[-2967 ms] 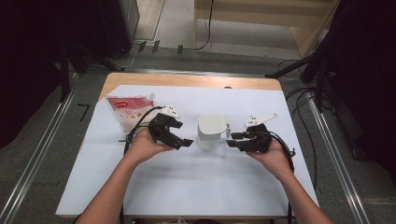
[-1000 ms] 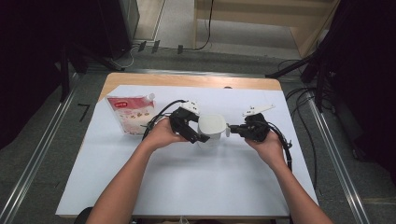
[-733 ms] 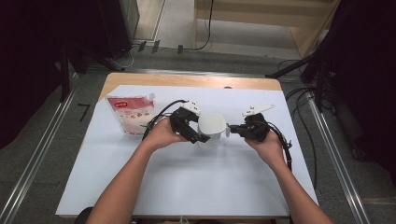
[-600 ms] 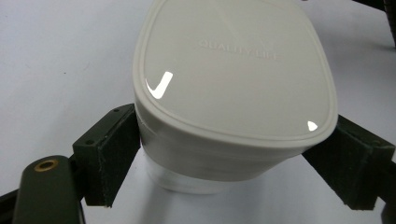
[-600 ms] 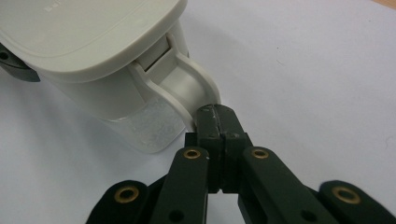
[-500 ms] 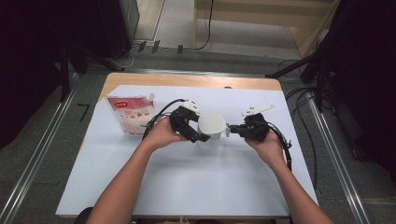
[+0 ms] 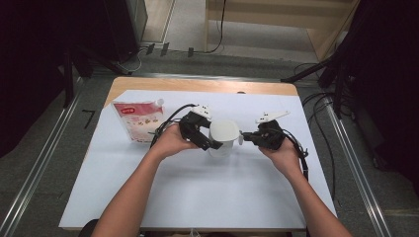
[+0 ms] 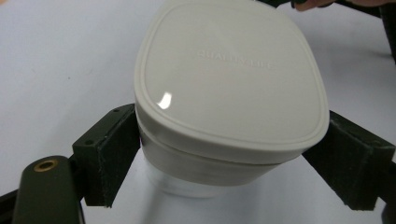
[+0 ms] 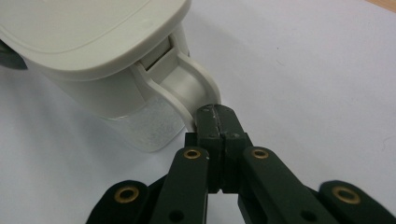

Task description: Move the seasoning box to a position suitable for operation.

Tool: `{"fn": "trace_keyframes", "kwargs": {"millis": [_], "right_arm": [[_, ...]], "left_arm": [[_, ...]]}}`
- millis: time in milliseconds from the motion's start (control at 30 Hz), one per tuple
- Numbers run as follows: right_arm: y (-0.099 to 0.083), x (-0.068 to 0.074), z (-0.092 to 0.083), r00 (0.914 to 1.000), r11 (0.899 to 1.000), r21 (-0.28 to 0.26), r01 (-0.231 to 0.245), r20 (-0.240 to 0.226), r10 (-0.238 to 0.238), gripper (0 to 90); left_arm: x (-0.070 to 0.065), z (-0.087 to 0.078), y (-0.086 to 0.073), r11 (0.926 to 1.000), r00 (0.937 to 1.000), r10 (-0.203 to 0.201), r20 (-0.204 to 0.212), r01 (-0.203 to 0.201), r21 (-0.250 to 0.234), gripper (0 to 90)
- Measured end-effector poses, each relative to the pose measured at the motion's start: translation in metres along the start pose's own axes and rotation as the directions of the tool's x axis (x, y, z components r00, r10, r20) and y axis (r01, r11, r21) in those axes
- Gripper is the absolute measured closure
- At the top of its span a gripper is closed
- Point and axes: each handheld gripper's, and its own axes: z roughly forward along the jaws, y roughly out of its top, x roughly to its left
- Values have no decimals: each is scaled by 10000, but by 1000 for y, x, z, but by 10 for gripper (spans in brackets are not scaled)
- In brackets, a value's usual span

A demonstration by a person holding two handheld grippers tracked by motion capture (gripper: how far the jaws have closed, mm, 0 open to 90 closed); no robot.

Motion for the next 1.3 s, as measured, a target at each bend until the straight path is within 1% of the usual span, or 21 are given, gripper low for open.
{"fn": "trace_keyframes", "kwargs": {"millis": [33,67,100,233,300,433,633,733,767,833,900,933,1000,1067,1167,1300], "right_arm": [[0,0,0,10000,10000,14,-36,-8,36,900],[0,1,0,10000,10000,18,-20,0,20,900],[0,1,0,10000,10000,14,-32,0,32,900],[0,1,0,10000,10000,2,-58,-21,58,900],[0,1,0,10000,10000,-7,-30,-16,30,900],[0,1,-1,10000,10000,-14,-47,-24,47,900],[1,1,-2,10000,9999,-108,-50,-47,50,900],[1,1,-2,10000,9999,-113,-47,-61,46,900],[1,1,-2,10000,9999,-109,-62,-52,61,900],[1,1,-2,9999,9999,-120,-86,-57,85,900],[1,1,-2,10000,9999,-126,-44,-54,43,900],[1,1,-2,10000,9999,-124,-33,-46,33,900],[1,1,-2,10000,9999,-120,-16,-61,15,900],[1,1,-2,10000,9999,-134,-11,-42,10,900],[1,1,-2,10000,9999,-140,-22,-62,22,900],[1,1,-2,10000,9998,-182,36,-85,-38,900]], "left_arm": [[-1,0,2,9999,10000,41,-52,-40,122,156],[-2,0,3,9993,9996,231,-173,-225,299,162],[-4,0,5,9988,9994,242,-266,-231,426,163],[-3,-1,5,9989,9996,209,-210,-200,417,163],[-3,-3,7,9996,9997,163,-172,-159,218,162],[-5,-4,9,9992,9993,275,-247,-267,299,162],[-5,-5,11,9992,9995,201,-244,-192,349,160],[-5,-4,11,9997,9997,38,-245,-32,232,155],[-6,-5,12,9994,9995,112,-292,-102,330,154],[-7,-6,12,9999,9995,96,-286,-93,92,155],[-7,-7,14,9999,9993,136,-339,-134,61,156],[-8,-8,14,9998,9992,148,-369,-143,135,156],[-8,-8,14,9997,9992,199,-347,-195,129,158],[-8,-9,14,9999,9994,122,-314,-118,115,161],[-9,-9,14,9999,9993,59,-378,-54,141,161],[-11,-10,17,9994,9989,22,-469,-7,338,161]]}}
